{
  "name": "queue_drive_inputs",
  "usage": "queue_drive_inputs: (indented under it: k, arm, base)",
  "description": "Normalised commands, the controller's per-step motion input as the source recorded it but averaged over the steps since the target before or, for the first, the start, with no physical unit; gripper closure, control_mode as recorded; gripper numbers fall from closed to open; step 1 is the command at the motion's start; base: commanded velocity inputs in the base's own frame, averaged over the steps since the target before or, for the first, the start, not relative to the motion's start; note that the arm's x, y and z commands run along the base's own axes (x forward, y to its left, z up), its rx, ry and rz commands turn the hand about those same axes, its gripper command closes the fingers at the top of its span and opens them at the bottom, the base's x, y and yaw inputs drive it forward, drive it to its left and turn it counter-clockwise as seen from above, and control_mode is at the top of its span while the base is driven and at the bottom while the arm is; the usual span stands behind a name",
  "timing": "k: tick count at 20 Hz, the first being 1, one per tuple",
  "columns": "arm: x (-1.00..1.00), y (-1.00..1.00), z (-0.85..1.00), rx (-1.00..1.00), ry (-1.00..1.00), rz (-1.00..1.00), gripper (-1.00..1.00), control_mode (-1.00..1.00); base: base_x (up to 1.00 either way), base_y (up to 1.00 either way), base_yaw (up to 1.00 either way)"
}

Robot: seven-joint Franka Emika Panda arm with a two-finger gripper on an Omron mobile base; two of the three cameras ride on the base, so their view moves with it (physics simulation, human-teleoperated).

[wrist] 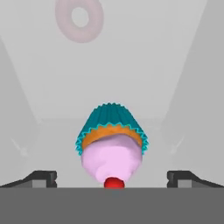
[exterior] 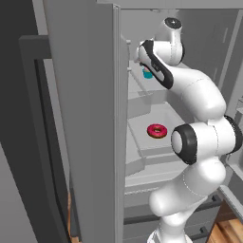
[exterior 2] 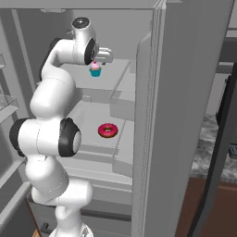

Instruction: Take the cupcake and donut from the fridge and place them on the empty tray on the dining counter.

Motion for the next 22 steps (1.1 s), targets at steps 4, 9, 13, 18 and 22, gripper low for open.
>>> queue_drive_inputs:
  k: [4,9,13,18,22]
  arm:
    - [0.00,0.00,-0.40,0.00,0.04,0.00,-1.00,-1.00]
    - [0.03,0.00,-0.17,0.00,0.00,0.00,-1.00,-1.00]
    - [0.00,0.00,-0.10,0.00,0.02,0.00,-1.00,-1.00]
    - [0.01,0.00,-0.23,0.00,0.09,0.00,1.00,-1.00]
    - [0.04,0.01,-0.04,0.00,0.00,0.00,1.00,-1.00]
  base:
    - [0.00,0.00,0.00]
    - [0.00,0.00,0.00]
    - [0.00,0.00,0.00]
    - [0.00,0.00,0.00]
    - [0.00,0.00,0.00]
